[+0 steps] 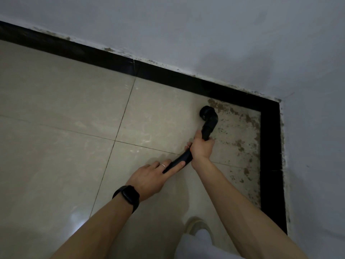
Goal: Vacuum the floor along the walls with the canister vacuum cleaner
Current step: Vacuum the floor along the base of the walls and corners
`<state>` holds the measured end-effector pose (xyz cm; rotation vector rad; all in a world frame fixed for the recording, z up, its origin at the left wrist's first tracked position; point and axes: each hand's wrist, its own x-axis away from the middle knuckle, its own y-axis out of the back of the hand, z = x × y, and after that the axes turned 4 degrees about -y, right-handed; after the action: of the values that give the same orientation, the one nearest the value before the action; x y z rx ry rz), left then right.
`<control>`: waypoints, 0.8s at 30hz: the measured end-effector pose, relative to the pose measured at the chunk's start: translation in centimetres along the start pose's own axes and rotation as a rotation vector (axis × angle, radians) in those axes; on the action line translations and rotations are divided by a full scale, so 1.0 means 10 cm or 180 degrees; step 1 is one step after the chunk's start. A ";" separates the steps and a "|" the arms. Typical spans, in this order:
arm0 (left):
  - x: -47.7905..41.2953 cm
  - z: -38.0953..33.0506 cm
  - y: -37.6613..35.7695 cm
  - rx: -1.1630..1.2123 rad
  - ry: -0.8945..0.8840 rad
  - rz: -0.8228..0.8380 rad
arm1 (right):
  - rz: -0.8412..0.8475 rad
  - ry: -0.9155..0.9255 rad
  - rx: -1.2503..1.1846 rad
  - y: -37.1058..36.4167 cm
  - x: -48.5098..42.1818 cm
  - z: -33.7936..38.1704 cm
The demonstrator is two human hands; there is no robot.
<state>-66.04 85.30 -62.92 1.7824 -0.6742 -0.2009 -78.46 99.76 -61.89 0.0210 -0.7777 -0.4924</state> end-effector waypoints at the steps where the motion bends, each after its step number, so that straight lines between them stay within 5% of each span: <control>1: -0.02 0.00 0.02 0.0078 0.0045 0.0060 | 0.0047 0.0082 0.0052 0.00 -0.01 0.01; 11: -0.16 0.07 0.14 0.0386 0.0128 0.0097 | 0.0242 0.0755 0.0592 0.04 -0.06 0.03; 24: -0.55 0.19 0.27 0.0582 0.0174 0.0056 | -0.0216 0.0873 0.0824 -0.10 -0.44 0.25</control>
<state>-72.32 86.23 -62.10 1.9487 -0.6865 -0.0800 -83.22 101.15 -63.20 0.3496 -0.5680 -0.4390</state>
